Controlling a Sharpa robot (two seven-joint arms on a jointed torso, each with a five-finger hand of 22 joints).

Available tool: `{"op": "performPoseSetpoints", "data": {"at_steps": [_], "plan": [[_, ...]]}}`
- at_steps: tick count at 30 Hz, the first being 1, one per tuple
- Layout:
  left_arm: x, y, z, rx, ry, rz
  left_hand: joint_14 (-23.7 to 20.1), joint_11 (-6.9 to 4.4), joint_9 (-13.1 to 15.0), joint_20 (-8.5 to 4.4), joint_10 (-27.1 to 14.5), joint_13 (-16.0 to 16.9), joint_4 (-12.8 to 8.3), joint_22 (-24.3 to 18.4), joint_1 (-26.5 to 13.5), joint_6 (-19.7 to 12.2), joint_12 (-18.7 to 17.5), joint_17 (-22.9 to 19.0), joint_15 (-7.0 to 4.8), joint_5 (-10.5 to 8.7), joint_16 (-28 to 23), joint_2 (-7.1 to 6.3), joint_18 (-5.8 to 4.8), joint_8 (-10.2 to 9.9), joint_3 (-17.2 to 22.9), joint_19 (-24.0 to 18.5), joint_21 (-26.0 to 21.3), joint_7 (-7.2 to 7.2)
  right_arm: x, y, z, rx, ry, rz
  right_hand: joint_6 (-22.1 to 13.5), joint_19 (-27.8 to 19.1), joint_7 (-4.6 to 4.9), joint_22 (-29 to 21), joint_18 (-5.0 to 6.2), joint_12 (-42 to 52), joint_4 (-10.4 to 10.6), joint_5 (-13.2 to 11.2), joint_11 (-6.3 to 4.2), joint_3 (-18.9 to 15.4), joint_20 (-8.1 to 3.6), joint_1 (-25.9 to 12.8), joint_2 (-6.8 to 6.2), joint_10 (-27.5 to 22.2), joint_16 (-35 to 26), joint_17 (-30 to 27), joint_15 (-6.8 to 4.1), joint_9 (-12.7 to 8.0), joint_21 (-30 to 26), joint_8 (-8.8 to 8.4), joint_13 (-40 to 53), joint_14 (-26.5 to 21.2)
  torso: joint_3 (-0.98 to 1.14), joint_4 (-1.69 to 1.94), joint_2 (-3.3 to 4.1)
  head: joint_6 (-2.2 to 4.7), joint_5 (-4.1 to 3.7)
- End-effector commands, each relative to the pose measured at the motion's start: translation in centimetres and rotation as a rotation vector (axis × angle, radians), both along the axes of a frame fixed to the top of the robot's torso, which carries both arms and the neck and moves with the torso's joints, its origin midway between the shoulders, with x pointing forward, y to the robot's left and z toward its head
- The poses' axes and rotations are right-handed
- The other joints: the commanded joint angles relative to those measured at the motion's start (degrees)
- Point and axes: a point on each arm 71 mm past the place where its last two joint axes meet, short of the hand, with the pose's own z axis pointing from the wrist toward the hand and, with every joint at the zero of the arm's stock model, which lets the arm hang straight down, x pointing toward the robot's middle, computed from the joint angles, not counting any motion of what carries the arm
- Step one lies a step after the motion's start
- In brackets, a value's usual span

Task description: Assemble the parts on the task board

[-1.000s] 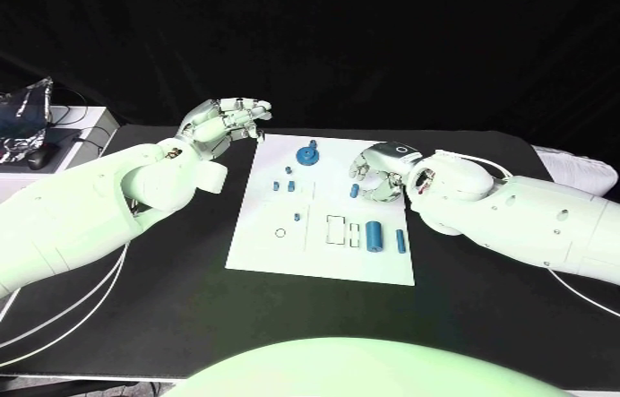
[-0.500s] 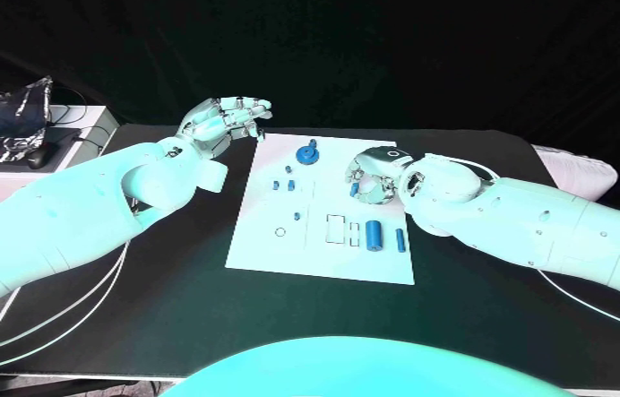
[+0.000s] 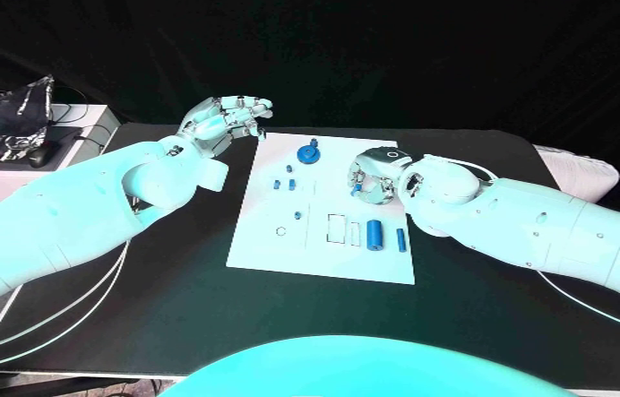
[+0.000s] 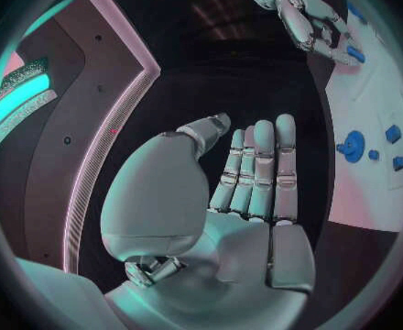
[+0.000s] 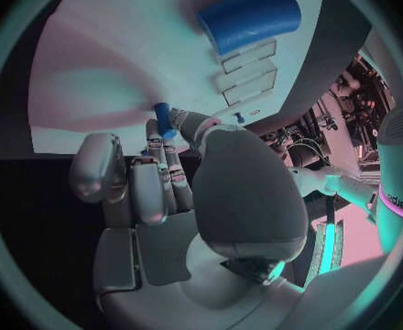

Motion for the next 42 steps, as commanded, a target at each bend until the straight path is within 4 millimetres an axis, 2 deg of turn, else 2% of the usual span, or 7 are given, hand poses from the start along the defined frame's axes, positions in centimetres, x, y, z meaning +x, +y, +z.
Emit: {"op": "performPoseSetpoints", "data": {"at_steps": [1,9,19,29,35,38,42], "plan": [[0.0,-0.1,0.1,-0.010,-0.004,-0.011,-0.47,0.16,0.05,-0.05,-0.03,-0.09,-0.10,-0.05,0.44,-0.48,-0.23,0.06,-0.01,-0.02,-0.21,-0.04,0.35,0.31,-0.24,0.36,-0.23,-0.04,-0.2,0.1,-0.2,-0.023,-0.015,0.008,0.52,0.62,-0.02,2.00,-0.98,0.29,-0.55,-0.37,-0.72,0.83,-0.22,0.54,1.28,1.30,0.37,0.04,-0.59,0.26,0.63,0.48,0.25,0.77,0.05,-0.03,0.06,-0.09,0.11],[0.0,-0.2,0.1,-0.009,-0.002,-0.011,-0.46,0.17,0.04,-0.05,-0.03,-0.11,-0.04,-0.10,0.42,-0.51,-0.23,0.07,0.00,-0.02,-0.22,-0.04,0.35,0.33,-0.28,0.40,-0.29,-0.02,-0.3,0.3,-0.1,-0.020,-0.032,0.012,1.07,0.81,-0.10,2.73,-1.18,0.08,-2.06,-0.58,-0.95,2.07,-0.45,1.35,2.03,2.49,0.45,0.03,-0.79,0.86,1.88,1.21,0.47,0.78,0.01,0.04,0.06,-0.13,0.14],[0.0,-0.3,0.1,-0.012,-0.001,-0.014,-0.46,0.18,0.02,-0.05,-0.04,-0.13,0.03,-0.14,0.40,-0.56,-0.23,0.07,0.00,-0.02,-0.23,-0.03,0.35,0.35,-0.32,0.44,-0.34,0.00,-0.9,0.1,0.7,0.040,-0.104,0.001,2.28,1.42,-0.51,4.72,-1.74,0.15,-4.18,-2.97,-1.62,4.47,-1.05,1.46,2.95,5.46,0.78,0.50,-1.36,2.17,5.62,2.88,1.47,0.94,0.04,0.05,-0.03,-0.13,0.43],[0.2,-0.2,-0.1,-0.013,0.003,-0.006,-0.45,0.19,0.02,-0.05,-0.04,-0.15,0.14,-0.20,0.33,-0.58,-0.23,0.07,0.02,-0.03,-0.23,-0.01,0.35,0.38,-0.38,0.48,-0.41,0.00,-1.6,0.3,5.0,0.092,-0.184,0.020,2.40,1.53,-0.56,5.19,-1.89,-0.05,-4.56,-3.92,-1.68,4.85,-1.14,1.21,2.91,5.81,0.91,0.73,-1.41,2.47,6.51,3.19,1.67,0.99,-0.05,-0.19,-0.19,0.07,1.00],[0.3,-0.3,-0.3,-0.017,0.006,-0.004,-0.45,0.19,0.02,-0.05,-0.04,-0.15,0.14,-0.20,0.33,-0.58,-0.23,0.07,0.02,-0.03,-0.23,-0.01,0.35,0.38,-0.38,0.48,-0.41,0.00,-2.6,2.6,6.8,0.128,-0.201,0.079,2.44,1.58,-0.56,5.32,-1.94,-0.07,-4.60,-3.98,-1.69,4.88,-1.15,1.18,2.88,5.86,0.94,0.80,-1.41,2.51,6.81,3.24,1.70,1.01,-0.16,-0.28,-0.53,0.16,1.71],[0.4,-0.4,-0.4,-0.021,0.008,-0.005,-0.44,0.19,0.02,-0.04,-0.03,-0.18,0.27,-0.27,0.24,-0.58,-0.22,0.08,0.03,-0.05,-0.24,0.00,0.34,0.44,-0.46,0.53,-0.50,-0.01,-3.1,4.1,6.9,0.140,-0.195,0.112,2.44,1.60,-0.56,5.36,-1.95,-0.07,-4.61,-3.98,-1.69,4.88,-1.15,1.18,2.88,5.87,0.94,0.79,-1.42,2.52,6.91,3.24,1.70,1.01,-0.18,-0.32,-0.64,0.08,2.37],[0.5,-0.7,-0.5,-0.027,0.011,-0.007,-0.42,0.20,0.01,-0.02,-0.03,-0.20,0.46,-0.35,0.07,-0.61,-0.21,0.08,0.05,-0.12,-0.24,-0.06,0.33,0.49,-0.61,0.58,-0.61,0.00,-4.0,6.6,6.4,0.154,-0.179,0.161,2.44,1.58,-0.56,5.32,-1.93,-0.10,-4.65,-3.95,-1.69,4.93,-1.16,1.18,2.89,5.88,0.90,0.68,-1.42,2.53,6.80,3.25,1.71,0.99,-0.39,-0.21,-0.88,-0.11,3.00]]}}
